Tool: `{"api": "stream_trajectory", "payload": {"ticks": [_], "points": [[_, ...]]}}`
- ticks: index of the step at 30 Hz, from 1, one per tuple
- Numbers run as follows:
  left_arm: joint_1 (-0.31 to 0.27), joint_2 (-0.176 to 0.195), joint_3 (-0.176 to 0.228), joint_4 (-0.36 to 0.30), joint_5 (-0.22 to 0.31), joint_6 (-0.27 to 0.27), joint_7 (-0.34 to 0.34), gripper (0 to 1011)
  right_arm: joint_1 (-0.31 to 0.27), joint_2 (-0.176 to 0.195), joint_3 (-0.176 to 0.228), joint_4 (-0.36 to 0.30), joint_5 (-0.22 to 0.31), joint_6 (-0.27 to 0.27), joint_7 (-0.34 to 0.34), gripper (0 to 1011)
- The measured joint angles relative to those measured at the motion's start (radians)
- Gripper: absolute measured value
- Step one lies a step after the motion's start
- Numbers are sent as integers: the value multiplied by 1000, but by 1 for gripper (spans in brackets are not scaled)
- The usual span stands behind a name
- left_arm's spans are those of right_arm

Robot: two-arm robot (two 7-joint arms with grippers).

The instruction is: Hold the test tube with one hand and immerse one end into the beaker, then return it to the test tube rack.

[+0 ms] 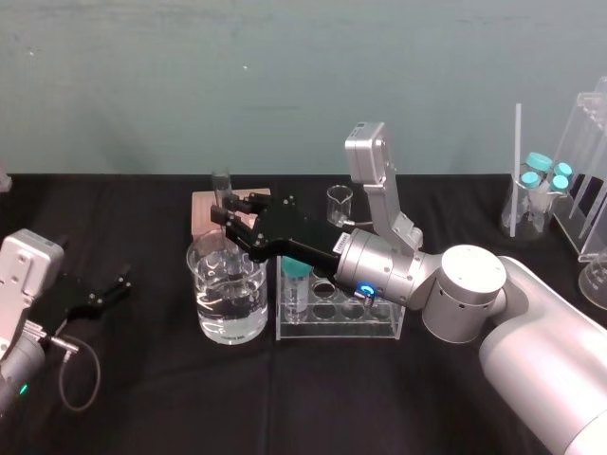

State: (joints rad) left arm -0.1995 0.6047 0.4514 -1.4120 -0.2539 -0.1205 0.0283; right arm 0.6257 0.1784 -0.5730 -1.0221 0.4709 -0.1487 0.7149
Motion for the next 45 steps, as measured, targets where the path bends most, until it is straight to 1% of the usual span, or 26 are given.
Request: {"api": "stream_trajectory", "payload": {"ticks": [25, 45], "points": [[0, 0, 0, 0, 0, 0, 0, 1000, -7, 5, 0, -13, 2, 3, -6, 224], [0, 0, 0, 0, 0, 0, 0, 1000, -5, 4, 0, -10, 2, 3, -7, 224]]}}
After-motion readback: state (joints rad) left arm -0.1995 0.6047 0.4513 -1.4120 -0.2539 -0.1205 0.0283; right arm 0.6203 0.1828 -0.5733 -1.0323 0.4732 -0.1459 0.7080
